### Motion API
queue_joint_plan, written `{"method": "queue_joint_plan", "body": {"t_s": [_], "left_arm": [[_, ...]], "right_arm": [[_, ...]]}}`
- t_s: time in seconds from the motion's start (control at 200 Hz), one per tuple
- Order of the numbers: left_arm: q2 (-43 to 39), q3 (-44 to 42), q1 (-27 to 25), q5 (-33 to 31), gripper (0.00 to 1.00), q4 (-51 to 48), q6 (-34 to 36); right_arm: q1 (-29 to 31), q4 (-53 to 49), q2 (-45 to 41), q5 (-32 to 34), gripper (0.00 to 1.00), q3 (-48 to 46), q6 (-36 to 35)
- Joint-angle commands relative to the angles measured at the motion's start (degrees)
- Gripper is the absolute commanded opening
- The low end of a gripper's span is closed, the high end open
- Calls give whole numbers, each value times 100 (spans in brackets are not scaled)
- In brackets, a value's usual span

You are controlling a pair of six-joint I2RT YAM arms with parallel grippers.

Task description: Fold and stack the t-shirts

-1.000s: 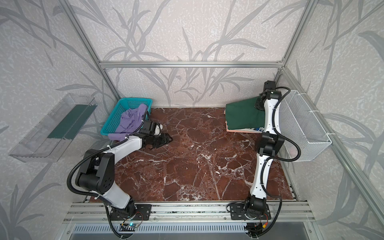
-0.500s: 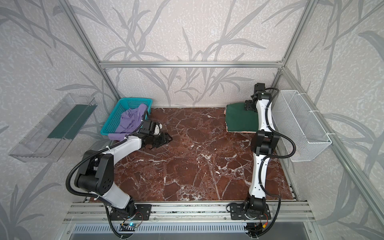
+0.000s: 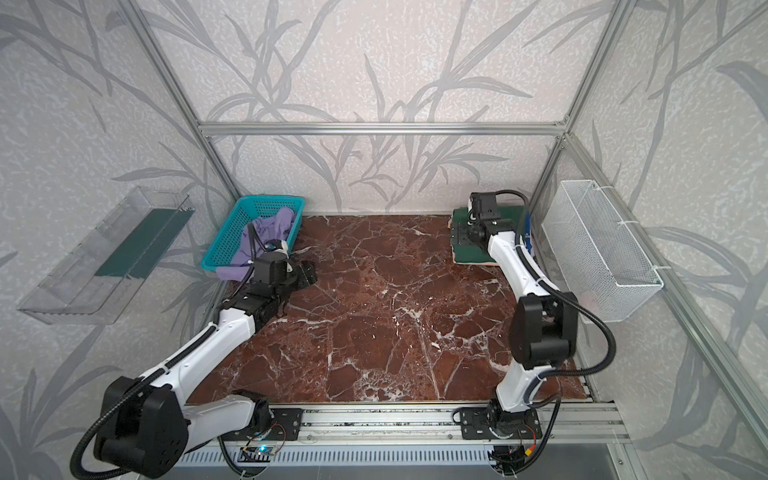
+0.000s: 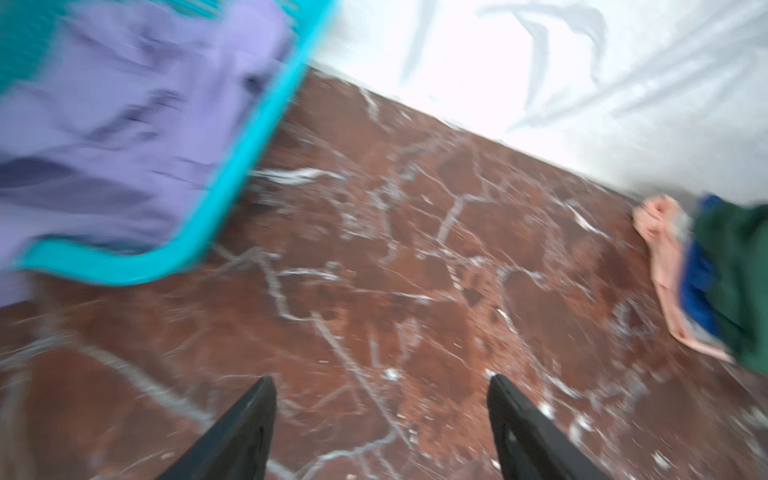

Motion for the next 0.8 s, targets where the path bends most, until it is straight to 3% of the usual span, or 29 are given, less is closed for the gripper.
{"method": "queue_joint_plan", "body": {"t_s": [0.0,0.045,0.095,0.23,0.33,0.465,0.615,0.74,0.795], "left_arm": [[-416,-516,100,-1731,85,822,585],[-528,-752,156,-1986,85,1092,796],[-557,-937,234,-2119,85,1307,961],[-286,-1176,369,-2184,86,1549,1132],[-22,-1391,435,-2168,85,1964,1352],[282,-1733,534,-2114,86,2767,1686],[790,-2080,720,-1737,87,3877,2013],[1055,-1853,766,-1527,87,3884,2325],[1231,-1783,810,-1372,87,4062,2444]], "right_arm": [[-35,4611,-1069,78,99,-2603,-25],[-38,5920,-1318,325,99,-3580,-25],[-31,6612,-1429,436,99,-4050,-25],[-19,5530,-1703,694,99,-4199,-227],[-15,6188,-1931,942,99,-4809,-240],[-21,5962,-2190,1227,99,-5050,-352],[-28,6568,-2235,1451,99,-5554,-455],[-29,7011,-1831,1512,99,-5704,-486],[-28,6533,-1956,1445,99,-5576,-446]]}}
